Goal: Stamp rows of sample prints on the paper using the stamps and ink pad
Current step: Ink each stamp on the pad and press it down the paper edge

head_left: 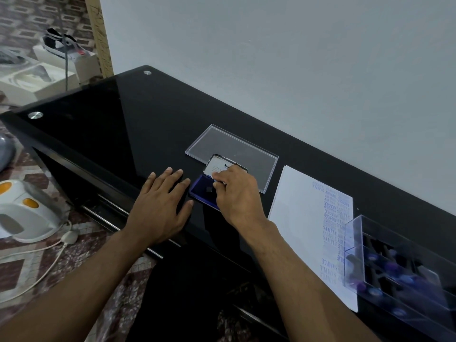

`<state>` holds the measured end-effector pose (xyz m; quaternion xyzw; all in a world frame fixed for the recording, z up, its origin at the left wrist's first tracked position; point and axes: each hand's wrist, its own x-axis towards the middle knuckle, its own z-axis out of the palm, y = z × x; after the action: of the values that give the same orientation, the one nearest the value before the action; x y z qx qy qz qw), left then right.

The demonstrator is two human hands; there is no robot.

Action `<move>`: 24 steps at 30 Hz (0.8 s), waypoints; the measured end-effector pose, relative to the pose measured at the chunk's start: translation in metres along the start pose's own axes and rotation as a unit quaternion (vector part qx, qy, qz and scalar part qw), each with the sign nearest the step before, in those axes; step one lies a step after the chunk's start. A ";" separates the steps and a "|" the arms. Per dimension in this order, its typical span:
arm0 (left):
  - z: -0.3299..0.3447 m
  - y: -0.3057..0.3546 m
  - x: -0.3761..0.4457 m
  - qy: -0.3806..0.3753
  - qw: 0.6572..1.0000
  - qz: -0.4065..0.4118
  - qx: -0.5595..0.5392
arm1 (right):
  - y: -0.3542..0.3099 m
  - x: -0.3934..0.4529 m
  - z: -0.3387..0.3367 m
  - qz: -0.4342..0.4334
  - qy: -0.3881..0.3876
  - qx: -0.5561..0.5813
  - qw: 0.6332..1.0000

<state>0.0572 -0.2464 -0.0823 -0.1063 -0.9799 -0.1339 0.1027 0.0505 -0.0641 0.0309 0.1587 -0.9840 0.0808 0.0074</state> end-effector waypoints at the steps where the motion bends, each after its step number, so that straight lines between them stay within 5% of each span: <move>1: 0.000 0.000 0.000 0.000 1.000 0.001 -0.001 | 0.001 0.001 0.002 0.007 0.006 0.017 1.000; 10: -0.008 0.006 0.006 0.003 0.998 -0.004 -0.070 | 0.016 -0.009 0.022 0.074 0.162 0.200 0.964; 15: -0.014 0.039 0.019 0.001 0.996 0.033 -0.079 | 0.049 -0.026 0.006 0.073 0.234 0.205 0.948; 24: -0.012 0.124 0.048 -0.008 0.987 0.109 -0.118 | 0.116 -0.065 -0.013 0.147 0.247 0.206 0.935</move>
<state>0.0429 -0.1245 -0.0305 -0.2247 -0.9405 -0.2363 0.0958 0.0755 0.0670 0.0233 -0.0144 -0.9253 0.3185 0.2053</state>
